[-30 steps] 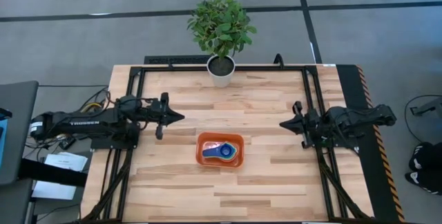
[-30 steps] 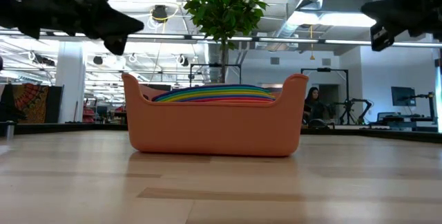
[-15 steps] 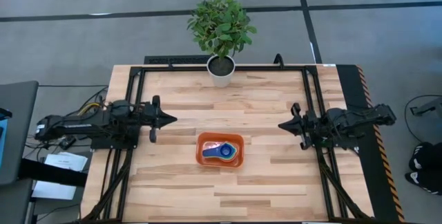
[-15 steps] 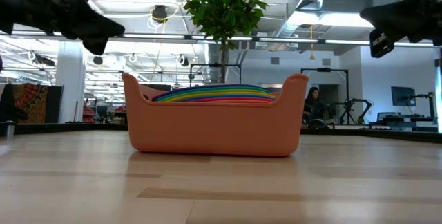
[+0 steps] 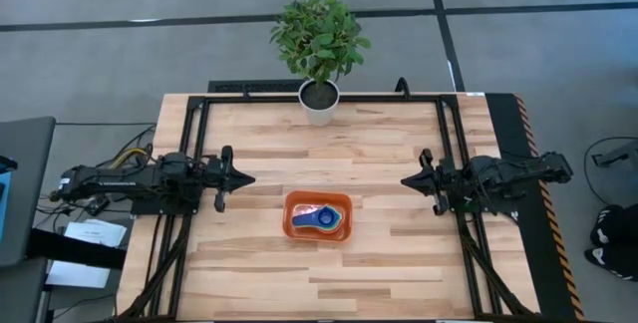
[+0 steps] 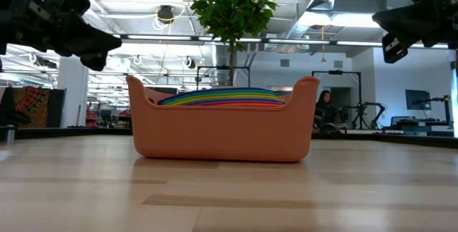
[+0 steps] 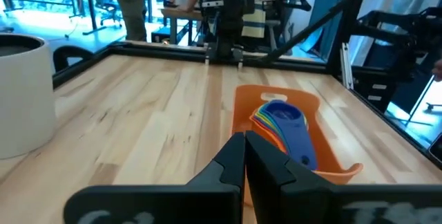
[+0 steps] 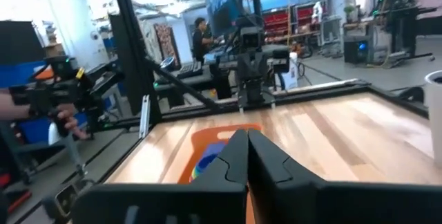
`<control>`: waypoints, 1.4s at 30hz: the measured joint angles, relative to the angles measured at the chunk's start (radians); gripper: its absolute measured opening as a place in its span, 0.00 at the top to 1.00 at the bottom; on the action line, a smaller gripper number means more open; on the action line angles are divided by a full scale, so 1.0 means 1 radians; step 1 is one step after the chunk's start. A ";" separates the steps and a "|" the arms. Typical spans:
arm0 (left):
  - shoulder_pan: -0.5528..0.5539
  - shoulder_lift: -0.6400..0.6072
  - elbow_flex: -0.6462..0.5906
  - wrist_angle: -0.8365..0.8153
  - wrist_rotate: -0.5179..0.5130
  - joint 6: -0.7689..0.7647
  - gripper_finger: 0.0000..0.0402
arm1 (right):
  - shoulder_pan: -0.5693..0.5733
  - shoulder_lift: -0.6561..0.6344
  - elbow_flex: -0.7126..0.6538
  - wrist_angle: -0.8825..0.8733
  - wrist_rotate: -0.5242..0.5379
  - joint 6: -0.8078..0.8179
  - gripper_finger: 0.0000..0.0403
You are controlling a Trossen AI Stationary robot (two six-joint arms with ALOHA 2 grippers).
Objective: Nest measuring cups in basket
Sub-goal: Return to Home Position
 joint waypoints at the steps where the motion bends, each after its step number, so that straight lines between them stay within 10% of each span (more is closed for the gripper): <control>1: 0.000 -0.023 0.000 -0.022 -0.001 0.001 1.00 | 0.002 0.000 0.000 -0.009 -0.008 0.000 0.96; 8: 0.008 -0.192 -0.006 -0.182 -0.024 0.042 1.00 | 0.036 0.009 -0.001 -0.074 -0.048 -0.016 0.96; 42: 0.011 -0.171 -0.010 -0.186 -0.054 0.076 1.00 | -0.022 0.002 -0.002 -0.075 -0.013 -0.060 0.84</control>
